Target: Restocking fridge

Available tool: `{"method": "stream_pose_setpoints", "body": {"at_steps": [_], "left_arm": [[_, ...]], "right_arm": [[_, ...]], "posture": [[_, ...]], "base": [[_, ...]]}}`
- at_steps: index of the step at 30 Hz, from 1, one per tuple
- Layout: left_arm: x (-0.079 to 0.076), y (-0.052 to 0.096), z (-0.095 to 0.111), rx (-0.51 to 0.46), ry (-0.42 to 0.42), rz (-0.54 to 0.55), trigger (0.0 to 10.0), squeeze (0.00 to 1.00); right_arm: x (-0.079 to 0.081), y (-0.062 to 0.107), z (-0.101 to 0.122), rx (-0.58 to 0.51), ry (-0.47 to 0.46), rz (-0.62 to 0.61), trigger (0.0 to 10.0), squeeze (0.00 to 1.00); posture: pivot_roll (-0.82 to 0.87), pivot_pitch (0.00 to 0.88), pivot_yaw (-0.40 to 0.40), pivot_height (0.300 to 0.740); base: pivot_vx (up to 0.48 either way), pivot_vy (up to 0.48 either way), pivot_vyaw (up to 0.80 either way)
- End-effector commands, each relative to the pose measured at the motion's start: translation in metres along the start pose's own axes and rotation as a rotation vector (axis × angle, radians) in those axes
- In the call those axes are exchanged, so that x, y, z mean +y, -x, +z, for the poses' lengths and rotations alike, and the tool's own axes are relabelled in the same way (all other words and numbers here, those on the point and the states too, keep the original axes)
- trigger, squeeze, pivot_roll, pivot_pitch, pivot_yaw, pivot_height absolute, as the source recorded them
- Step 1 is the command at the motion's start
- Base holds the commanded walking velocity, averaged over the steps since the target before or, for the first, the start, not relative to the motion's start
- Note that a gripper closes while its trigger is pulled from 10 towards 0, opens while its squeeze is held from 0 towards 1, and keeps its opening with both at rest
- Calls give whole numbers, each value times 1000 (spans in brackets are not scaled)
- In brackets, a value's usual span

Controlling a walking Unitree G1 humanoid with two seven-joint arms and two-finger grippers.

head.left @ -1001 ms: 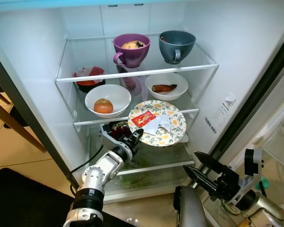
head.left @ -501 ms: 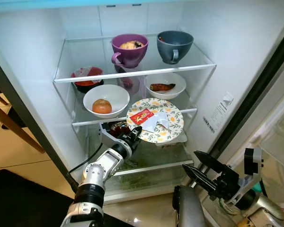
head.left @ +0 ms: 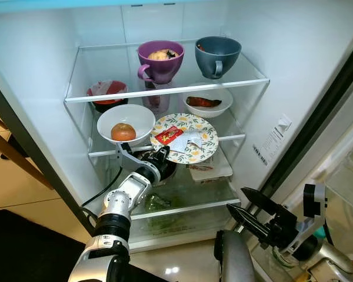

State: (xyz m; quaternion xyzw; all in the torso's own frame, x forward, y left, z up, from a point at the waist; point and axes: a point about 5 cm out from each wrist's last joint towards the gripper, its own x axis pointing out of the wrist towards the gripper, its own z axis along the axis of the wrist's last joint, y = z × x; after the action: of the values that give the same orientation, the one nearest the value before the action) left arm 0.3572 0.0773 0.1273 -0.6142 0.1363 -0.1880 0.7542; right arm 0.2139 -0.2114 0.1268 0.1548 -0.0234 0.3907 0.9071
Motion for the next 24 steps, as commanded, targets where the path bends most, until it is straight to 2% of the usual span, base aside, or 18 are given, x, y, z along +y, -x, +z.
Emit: {"method": "stream_pose_setpoints", "body": {"at_steps": [1,14,19,24], "left_arm": [[2,-2,-1,-4,-6,18,10000,0],[2,0,-12,43,-2,-18,10000,0],[4,1,-5,12,9,-16,10000,0],[-3,-4,-3,0,20,-34,10000,0]], "right_arm": [[2,0,2,16,7,10,10000,0],[2,-1,2,22,7,17,10000,0],[3,-2,3,21,8,25,10000,0],[4,-3,3,23,8,32,10000,0]], "posture": [[-95,149,39,375],[-95,145,37,375],[-95,147,36,375],[-95,150,35,375]], "base": [[0,0,0],[0,0,0],[0,0,0],[0,0,0]]}}
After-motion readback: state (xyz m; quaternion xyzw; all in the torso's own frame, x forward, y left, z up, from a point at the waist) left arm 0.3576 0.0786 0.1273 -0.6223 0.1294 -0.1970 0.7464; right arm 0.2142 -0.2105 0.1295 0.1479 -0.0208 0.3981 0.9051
